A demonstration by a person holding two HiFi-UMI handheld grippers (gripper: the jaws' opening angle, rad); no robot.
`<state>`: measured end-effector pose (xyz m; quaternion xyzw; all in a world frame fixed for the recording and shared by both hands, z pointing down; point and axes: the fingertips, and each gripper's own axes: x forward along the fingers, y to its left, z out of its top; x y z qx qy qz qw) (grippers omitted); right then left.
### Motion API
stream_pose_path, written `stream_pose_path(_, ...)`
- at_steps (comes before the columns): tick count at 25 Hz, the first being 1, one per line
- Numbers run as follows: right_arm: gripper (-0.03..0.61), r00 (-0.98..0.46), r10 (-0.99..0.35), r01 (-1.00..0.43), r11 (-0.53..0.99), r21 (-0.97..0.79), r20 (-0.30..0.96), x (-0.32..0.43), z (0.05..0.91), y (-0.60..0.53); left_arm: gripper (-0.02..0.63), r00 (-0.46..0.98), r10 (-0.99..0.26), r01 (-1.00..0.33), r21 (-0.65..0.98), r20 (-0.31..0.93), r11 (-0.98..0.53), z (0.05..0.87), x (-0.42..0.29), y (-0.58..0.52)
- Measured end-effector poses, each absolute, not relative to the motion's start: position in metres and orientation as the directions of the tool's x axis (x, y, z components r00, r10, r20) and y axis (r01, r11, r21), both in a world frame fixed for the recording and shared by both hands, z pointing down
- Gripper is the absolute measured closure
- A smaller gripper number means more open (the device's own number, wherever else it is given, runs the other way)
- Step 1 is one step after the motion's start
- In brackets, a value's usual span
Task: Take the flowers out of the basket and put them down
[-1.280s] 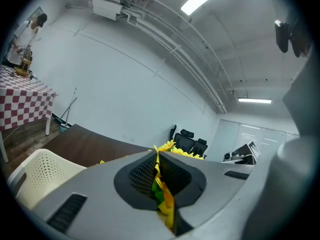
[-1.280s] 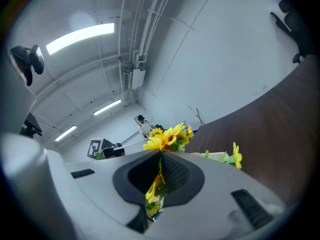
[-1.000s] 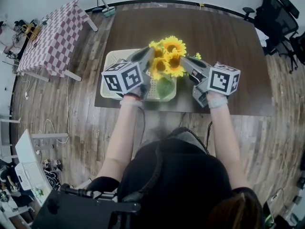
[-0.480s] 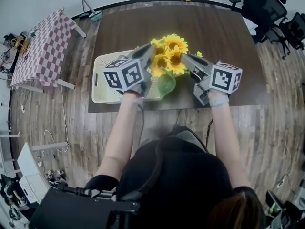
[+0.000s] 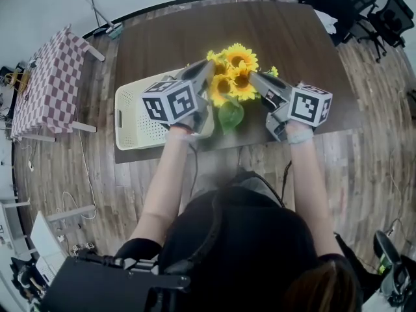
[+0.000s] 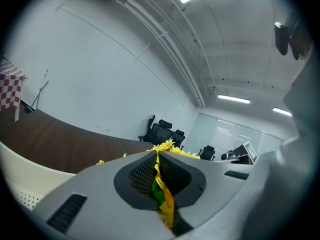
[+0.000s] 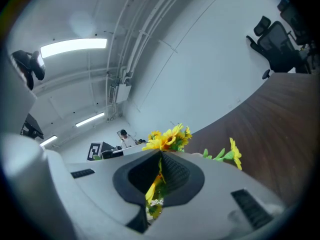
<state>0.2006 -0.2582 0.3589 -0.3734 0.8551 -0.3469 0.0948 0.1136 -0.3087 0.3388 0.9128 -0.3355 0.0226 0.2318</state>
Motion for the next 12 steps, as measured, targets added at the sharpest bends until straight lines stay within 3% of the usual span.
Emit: stream_pose_path(12, 0.575, -0.644, -0.750, -0.615, 0.391, -0.684, 0.151, 0.217, 0.375, -0.256, 0.612, 0.814, -0.531, -0.576, 0.450, 0.236, -0.682, 0.358, 0.132, -0.310)
